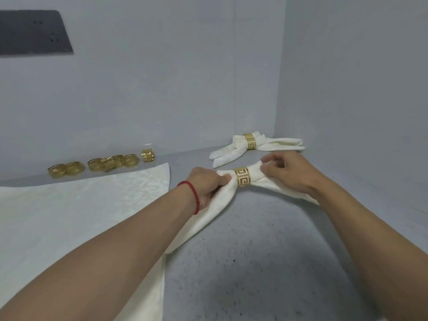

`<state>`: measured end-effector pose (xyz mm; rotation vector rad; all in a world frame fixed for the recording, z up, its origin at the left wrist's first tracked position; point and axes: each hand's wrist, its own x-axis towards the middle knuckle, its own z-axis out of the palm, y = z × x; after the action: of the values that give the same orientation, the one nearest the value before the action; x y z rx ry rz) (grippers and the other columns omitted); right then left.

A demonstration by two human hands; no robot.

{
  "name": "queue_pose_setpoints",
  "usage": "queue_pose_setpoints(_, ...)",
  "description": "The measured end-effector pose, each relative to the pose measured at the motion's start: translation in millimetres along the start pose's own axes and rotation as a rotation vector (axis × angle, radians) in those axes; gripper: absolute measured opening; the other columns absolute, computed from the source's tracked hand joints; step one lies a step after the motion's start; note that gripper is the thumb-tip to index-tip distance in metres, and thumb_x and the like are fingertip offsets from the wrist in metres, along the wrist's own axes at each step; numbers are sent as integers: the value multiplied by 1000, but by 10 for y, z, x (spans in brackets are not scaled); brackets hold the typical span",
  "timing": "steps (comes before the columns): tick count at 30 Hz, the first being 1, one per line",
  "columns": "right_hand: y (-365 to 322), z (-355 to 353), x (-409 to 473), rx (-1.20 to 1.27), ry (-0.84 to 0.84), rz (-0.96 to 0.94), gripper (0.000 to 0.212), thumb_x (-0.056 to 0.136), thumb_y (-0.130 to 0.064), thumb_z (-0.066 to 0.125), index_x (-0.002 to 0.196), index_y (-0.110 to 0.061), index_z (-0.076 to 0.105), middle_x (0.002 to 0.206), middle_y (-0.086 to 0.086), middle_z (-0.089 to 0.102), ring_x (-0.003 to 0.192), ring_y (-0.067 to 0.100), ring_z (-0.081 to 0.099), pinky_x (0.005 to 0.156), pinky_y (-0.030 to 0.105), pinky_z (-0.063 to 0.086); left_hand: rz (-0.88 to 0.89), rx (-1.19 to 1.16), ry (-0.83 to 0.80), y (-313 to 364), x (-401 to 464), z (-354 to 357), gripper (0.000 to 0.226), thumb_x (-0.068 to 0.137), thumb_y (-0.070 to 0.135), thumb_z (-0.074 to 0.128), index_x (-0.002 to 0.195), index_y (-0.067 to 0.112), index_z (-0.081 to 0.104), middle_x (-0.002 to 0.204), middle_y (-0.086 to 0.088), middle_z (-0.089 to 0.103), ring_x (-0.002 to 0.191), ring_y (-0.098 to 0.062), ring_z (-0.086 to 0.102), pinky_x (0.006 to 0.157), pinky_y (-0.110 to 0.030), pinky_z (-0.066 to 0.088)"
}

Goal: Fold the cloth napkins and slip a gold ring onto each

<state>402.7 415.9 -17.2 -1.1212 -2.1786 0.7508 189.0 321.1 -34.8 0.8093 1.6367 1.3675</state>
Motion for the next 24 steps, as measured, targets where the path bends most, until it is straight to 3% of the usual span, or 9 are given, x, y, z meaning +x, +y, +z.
queue_pose_setpoints(2, 218, 42, 142, -2, 47, 45, 25, 93, -31, 70, 116, -22, 76, 113, -3, 73, 107, 14, 66, 92, 29, 48, 55, 117, 11, -13, 198, 178, 20, 80, 11, 81, 92, -2, 71, 94, -13, 75, 82, -20, 70, 73, -27, 58)
queue_pose_setpoints(4, 360, 58, 317, -20, 97, 73, 20, 94, -28, 68, 109, -21, 79, 108, -4, 75, 100, 13, 66, 81, 24, 45, 117, 337, 9, 28, 350, 326, 21, 85, 23, 75, 74, 8, 66, 73, -2, 67, 66, -12, 62, 56, -17, 47)
queue_pose_setpoints(6, 478, 50, 508, -44, 150, 97, 17, 95, -25, 66, 103, -19, 80, 101, -2, 76, 90, 11, 63, 71, 20, 43, 175, 478, 15, 84, 537, 442, 26, 82, 31, 71, 64, 15, 62, 73, -2, 64, 67, -15, 61, 58, -20, 44)
queue_pose_setpoints(8, 604, 93, 694, -94, 236, 96, 19, 97, -26, 63, 105, -18, 78, 103, 1, 76, 91, 15, 63, 76, 25, 46, 213, 582, 46, 168, 725, 549, 25, 72, 42, 67, 66, 18, 66, 83, -3, 69, 76, -17, 66, 62, -23, 47)
queue_pose_setpoints(11, 773, 297, 923, -235, 375, 82, 23, 101, -27, 56, 110, -15, 73, 106, 8, 74, 97, 28, 65, 84, 39, 52, 247, 701, 142, 277, 978, 685, 27, 76, 45, 67, 89, 22, 73, 89, 2, 71, 74, -12, 64, 53, -20, 41)
queue_pose_setpoints(16, 869, 426, 1329, -477, 426, 38, 28, 101, -30, 47, 97, -11, 66, 98, 13, 72, 89, 35, 64, 74, 39, 44, 322, 695, 293, 333, 1497, 840, 37, 77, 37, 77, 103, 11, 71, 105, -9, 70, 98, -22, 67, 82, -29, 54)
queue_pose_setpoints(24, 927, 460, 1733, -606, 411, -111, 21, 104, -24, 43, 103, -9, 58, 99, 14, 69, 87, 37, 62, 75, 42, 39, 333, 690, 379, 421, 1949, 855, 43, 72, 33, 85, 106, 12, 70, 110, -7, 67, 99, -23, 65, 88, -33, 55)
